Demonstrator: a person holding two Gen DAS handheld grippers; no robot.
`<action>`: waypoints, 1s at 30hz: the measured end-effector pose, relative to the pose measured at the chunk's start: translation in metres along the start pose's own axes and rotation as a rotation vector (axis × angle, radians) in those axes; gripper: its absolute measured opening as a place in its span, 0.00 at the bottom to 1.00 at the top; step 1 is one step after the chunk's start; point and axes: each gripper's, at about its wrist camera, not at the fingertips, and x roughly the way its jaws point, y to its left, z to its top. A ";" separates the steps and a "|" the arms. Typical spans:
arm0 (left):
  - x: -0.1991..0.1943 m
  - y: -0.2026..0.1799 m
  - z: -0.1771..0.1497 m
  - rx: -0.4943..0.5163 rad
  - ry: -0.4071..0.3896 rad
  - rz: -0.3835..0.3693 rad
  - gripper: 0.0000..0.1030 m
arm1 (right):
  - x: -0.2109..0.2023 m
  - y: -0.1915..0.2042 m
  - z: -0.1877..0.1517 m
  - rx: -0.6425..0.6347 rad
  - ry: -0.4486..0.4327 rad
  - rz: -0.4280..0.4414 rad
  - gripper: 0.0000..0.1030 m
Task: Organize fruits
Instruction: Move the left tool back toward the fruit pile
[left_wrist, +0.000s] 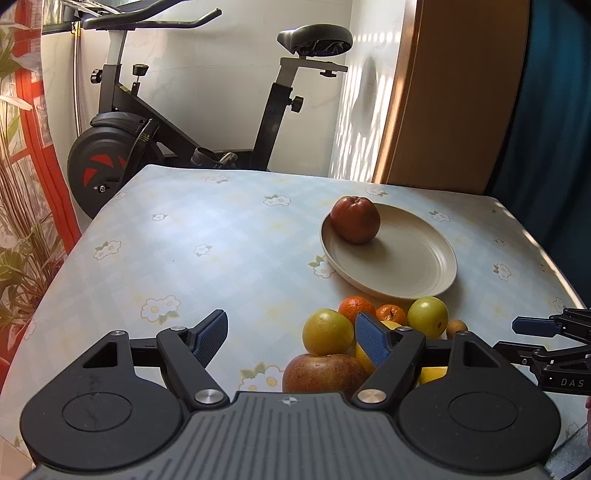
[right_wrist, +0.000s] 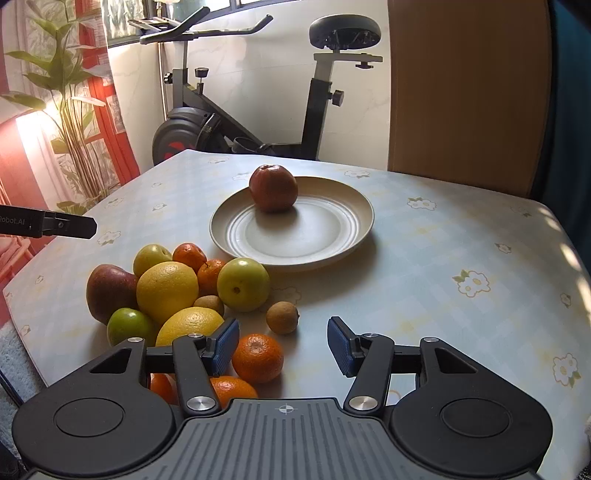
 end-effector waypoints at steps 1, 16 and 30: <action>0.000 -0.002 -0.001 -0.001 0.003 -0.008 0.76 | -0.002 0.001 -0.002 0.000 0.004 0.001 0.49; -0.018 -0.011 -0.015 -0.002 -0.003 -0.017 0.76 | -0.016 0.015 -0.020 0.005 0.036 0.073 0.49; -0.022 -0.022 -0.021 0.015 -0.005 0.017 0.76 | -0.005 0.022 -0.032 -0.033 0.072 0.103 0.49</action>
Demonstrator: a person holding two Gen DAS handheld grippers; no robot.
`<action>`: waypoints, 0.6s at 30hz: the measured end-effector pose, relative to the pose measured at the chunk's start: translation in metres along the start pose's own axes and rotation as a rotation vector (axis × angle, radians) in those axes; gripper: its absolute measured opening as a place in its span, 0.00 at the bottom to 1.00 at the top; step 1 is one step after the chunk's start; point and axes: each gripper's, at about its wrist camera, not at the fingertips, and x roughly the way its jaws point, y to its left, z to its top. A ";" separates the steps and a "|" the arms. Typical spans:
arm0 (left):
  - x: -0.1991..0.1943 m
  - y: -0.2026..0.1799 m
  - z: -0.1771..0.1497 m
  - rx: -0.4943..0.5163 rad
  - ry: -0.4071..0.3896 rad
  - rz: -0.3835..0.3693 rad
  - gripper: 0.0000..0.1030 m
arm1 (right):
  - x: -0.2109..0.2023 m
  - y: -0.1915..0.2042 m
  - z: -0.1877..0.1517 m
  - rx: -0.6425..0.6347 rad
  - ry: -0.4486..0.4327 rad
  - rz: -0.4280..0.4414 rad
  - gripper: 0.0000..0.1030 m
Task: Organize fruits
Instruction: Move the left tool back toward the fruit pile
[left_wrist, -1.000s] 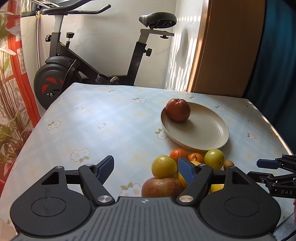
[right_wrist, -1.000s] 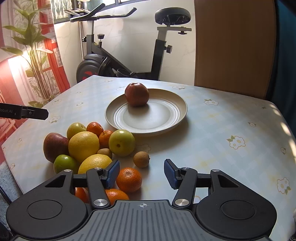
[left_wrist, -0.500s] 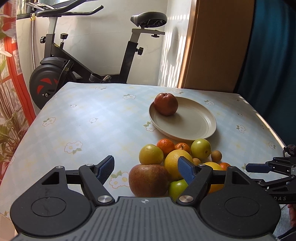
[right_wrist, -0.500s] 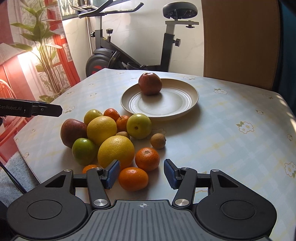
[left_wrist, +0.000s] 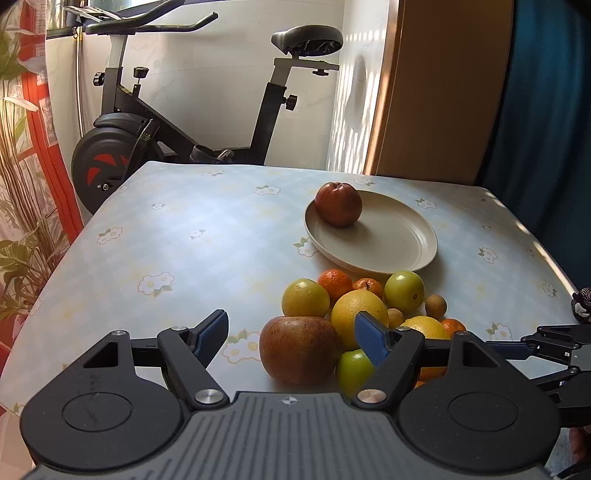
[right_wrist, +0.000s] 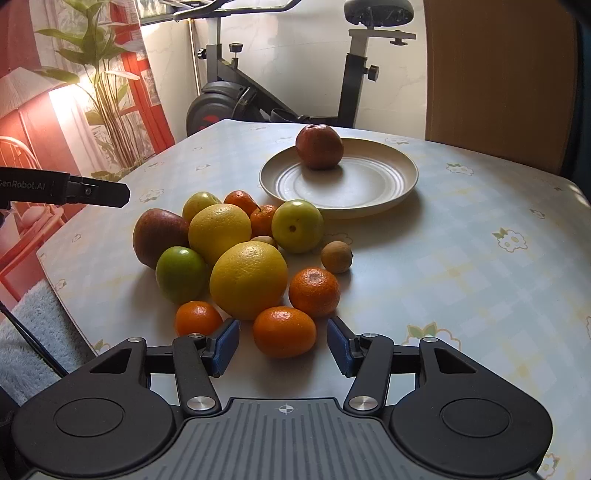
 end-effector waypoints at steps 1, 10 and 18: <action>0.000 0.000 -0.001 0.002 0.001 -0.001 0.76 | 0.002 0.000 0.000 -0.001 0.004 0.001 0.49; 0.004 -0.011 -0.010 0.058 0.041 -0.040 0.76 | 0.016 -0.002 -0.001 0.005 0.028 0.016 0.46; 0.004 -0.023 -0.016 0.125 0.056 -0.061 0.76 | 0.018 -0.004 -0.003 0.010 0.023 0.013 0.39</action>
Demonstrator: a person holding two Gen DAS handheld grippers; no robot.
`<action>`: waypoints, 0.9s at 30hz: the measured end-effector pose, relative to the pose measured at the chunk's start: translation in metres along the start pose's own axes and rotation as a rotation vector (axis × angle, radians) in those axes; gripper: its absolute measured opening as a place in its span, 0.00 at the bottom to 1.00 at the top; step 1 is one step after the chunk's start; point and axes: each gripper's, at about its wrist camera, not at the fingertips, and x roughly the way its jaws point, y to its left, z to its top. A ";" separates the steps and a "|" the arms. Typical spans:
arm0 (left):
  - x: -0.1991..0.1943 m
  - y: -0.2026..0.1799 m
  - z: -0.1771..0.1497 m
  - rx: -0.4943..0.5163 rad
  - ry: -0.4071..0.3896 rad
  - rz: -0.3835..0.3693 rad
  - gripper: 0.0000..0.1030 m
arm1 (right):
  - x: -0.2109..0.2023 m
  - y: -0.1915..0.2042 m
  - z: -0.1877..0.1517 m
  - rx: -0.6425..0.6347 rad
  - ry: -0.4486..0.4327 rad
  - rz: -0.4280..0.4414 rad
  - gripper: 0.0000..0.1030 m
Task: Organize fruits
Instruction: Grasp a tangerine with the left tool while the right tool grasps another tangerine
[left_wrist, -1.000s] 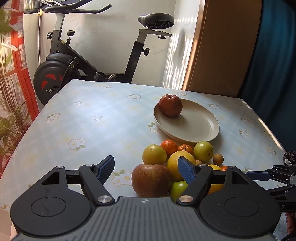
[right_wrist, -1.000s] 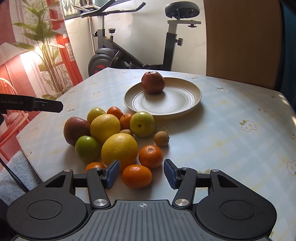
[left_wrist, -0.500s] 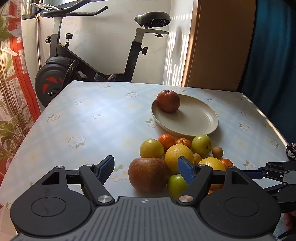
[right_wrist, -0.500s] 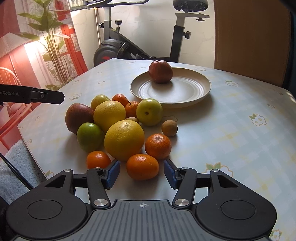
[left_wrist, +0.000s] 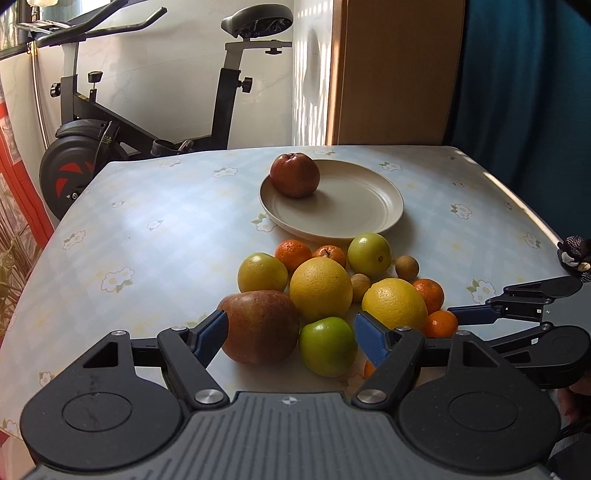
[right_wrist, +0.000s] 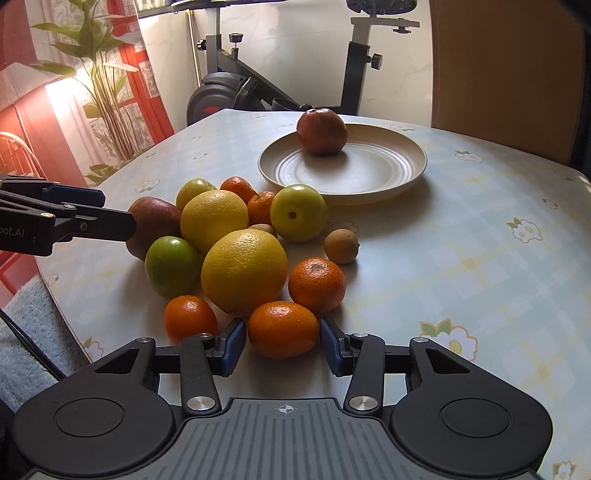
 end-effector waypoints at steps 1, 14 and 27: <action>0.001 0.000 0.000 0.000 0.004 -0.003 0.76 | 0.000 0.000 0.000 0.000 -0.002 0.000 0.39; 0.003 -0.015 -0.006 0.045 0.047 -0.107 0.72 | -0.016 -0.005 -0.002 0.020 -0.053 0.011 0.37; 0.024 -0.030 -0.016 0.063 0.166 -0.288 0.52 | -0.037 -0.021 0.006 0.060 -0.115 -0.023 0.37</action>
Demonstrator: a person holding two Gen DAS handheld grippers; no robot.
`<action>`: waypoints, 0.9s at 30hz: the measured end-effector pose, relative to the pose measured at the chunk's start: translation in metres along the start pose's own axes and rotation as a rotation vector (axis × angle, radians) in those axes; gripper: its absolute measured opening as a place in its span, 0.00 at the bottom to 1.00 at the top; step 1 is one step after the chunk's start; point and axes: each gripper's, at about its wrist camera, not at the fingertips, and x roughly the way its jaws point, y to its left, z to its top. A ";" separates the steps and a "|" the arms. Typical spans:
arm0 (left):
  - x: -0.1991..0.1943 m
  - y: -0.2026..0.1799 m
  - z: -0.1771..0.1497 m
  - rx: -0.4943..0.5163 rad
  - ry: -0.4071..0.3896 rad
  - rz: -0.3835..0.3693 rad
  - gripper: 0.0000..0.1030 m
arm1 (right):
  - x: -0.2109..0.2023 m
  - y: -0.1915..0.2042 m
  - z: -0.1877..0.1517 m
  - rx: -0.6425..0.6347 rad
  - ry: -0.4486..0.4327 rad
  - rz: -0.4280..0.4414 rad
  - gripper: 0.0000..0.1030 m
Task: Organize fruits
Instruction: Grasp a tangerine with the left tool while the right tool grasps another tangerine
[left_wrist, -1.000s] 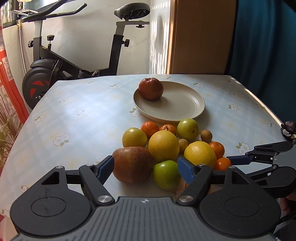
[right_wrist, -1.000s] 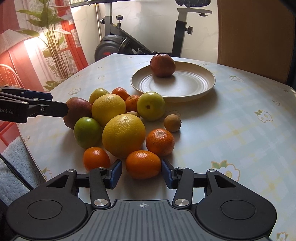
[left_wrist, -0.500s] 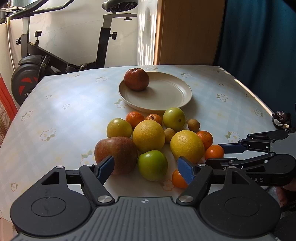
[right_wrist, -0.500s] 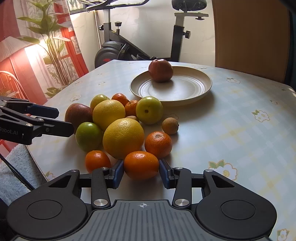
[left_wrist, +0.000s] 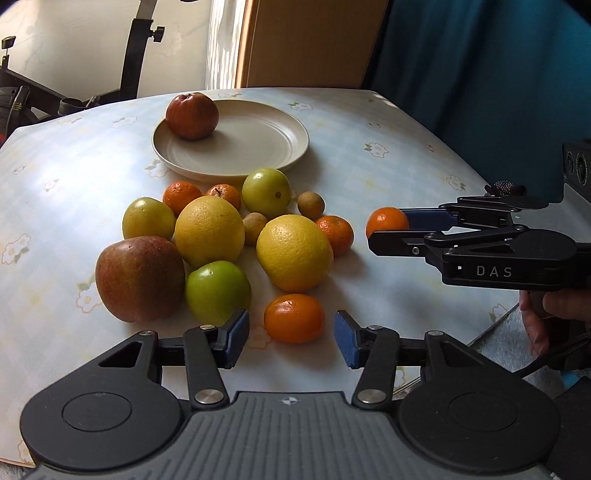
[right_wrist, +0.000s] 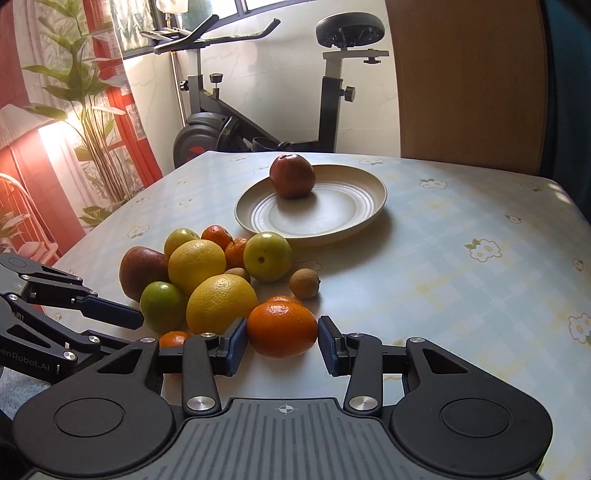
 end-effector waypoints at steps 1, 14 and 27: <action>0.002 0.000 0.000 0.000 0.009 -0.006 0.52 | -0.001 0.000 0.000 0.001 -0.002 0.000 0.37; 0.021 -0.003 0.000 0.046 0.056 -0.010 0.52 | -0.002 -0.002 -0.002 0.014 -0.009 -0.003 0.37; 0.035 -0.005 0.003 0.059 0.070 0.022 0.46 | -0.001 -0.003 -0.002 0.016 -0.007 -0.004 0.37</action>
